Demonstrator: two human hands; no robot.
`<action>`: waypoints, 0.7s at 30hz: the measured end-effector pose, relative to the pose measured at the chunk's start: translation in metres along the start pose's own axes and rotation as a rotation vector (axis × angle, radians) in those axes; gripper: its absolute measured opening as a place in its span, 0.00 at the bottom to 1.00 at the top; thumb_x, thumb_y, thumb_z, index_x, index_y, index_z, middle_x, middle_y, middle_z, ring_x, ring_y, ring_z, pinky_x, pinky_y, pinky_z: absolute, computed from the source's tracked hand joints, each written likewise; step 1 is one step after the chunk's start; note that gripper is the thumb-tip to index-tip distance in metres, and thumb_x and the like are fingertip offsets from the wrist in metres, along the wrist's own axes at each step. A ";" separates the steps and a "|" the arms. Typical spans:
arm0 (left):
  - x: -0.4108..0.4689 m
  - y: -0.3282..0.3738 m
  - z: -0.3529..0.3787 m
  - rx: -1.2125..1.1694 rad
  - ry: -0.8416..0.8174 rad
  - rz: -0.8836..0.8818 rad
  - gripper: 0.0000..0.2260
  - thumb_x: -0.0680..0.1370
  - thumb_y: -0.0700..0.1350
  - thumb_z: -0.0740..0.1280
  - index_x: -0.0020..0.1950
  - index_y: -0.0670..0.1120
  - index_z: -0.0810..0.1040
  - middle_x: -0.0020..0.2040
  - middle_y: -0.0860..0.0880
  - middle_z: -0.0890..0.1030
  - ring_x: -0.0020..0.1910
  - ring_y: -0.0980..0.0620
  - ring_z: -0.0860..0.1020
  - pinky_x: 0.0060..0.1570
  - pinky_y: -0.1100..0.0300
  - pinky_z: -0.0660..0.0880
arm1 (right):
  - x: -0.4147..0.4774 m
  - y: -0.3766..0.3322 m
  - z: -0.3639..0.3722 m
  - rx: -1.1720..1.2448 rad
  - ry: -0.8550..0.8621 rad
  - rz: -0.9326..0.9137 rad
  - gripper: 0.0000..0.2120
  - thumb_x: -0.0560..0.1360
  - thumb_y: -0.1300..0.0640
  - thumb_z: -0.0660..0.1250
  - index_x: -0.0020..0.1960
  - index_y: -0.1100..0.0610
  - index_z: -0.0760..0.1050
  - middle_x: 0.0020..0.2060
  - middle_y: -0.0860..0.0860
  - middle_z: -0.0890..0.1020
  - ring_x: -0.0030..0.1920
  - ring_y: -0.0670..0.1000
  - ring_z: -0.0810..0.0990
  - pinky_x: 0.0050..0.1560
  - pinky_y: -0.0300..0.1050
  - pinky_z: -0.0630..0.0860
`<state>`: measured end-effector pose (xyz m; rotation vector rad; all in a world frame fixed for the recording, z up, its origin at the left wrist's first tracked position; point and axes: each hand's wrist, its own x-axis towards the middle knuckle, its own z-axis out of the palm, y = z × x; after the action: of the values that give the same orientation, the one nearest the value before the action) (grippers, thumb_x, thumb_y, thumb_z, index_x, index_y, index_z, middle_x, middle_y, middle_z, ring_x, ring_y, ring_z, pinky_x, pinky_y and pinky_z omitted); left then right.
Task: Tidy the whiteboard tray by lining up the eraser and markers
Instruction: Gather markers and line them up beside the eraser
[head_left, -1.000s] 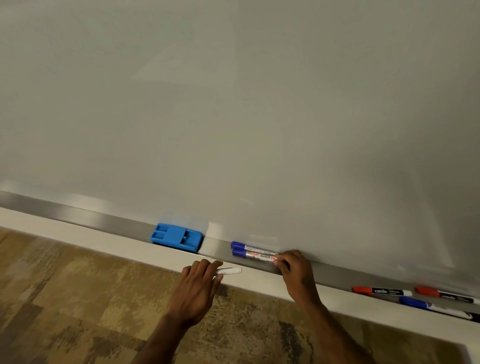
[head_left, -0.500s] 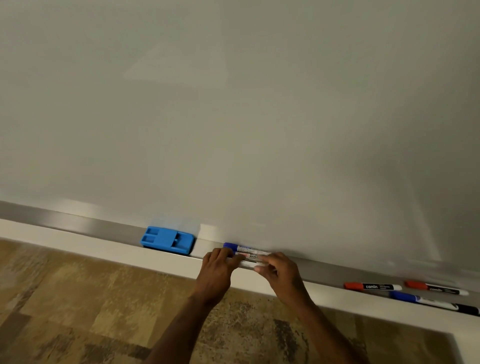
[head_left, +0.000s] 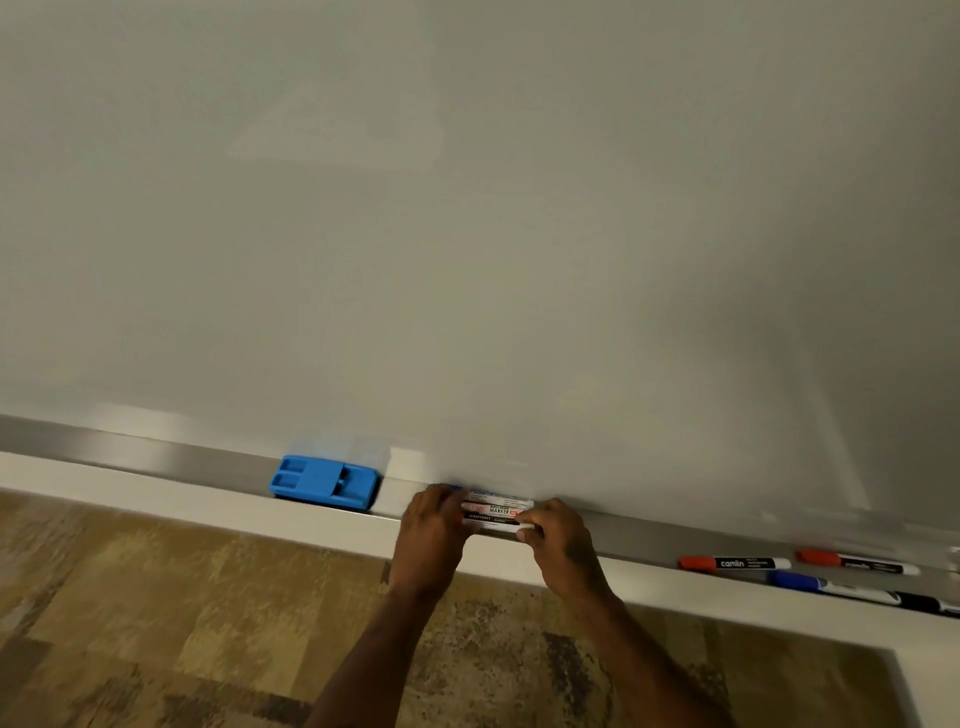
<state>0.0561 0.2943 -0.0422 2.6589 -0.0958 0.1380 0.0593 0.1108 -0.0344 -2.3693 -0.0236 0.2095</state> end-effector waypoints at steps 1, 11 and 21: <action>0.001 -0.003 -0.003 -0.037 0.044 -0.078 0.20 0.70 0.45 0.75 0.61 0.45 0.77 0.55 0.44 0.79 0.52 0.45 0.77 0.50 0.51 0.78 | 0.000 0.000 0.000 0.011 -0.006 0.002 0.10 0.75 0.60 0.68 0.57 0.58 0.79 0.53 0.54 0.78 0.52 0.51 0.77 0.51 0.36 0.76; 0.025 -0.013 -0.016 -0.023 -0.356 -0.509 0.24 0.63 0.62 0.70 0.55 0.54 0.75 0.51 0.51 0.76 0.46 0.53 0.71 0.57 0.48 0.61 | 0.010 -0.015 -0.004 0.087 0.024 0.324 0.09 0.77 0.66 0.62 0.44 0.60 0.81 0.41 0.55 0.83 0.44 0.54 0.81 0.35 0.35 0.73; 0.027 -0.019 -0.023 -0.017 -0.357 -0.532 0.26 0.64 0.56 0.75 0.59 0.50 0.75 0.56 0.48 0.76 0.55 0.48 0.74 0.66 0.43 0.60 | 0.012 -0.039 0.014 0.233 0.005 0.383 0.11 0.77 0.64 0.63 0.56 0.61 0.80 0.53 0.58 0.83 0.51 0.56 0.82 0.52 0.43 0.80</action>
<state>0.0825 0.3203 -0.0273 2.5631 0.4881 -0.5045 0.0704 0.1491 -0.0193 -2.1228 0.4364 0.3682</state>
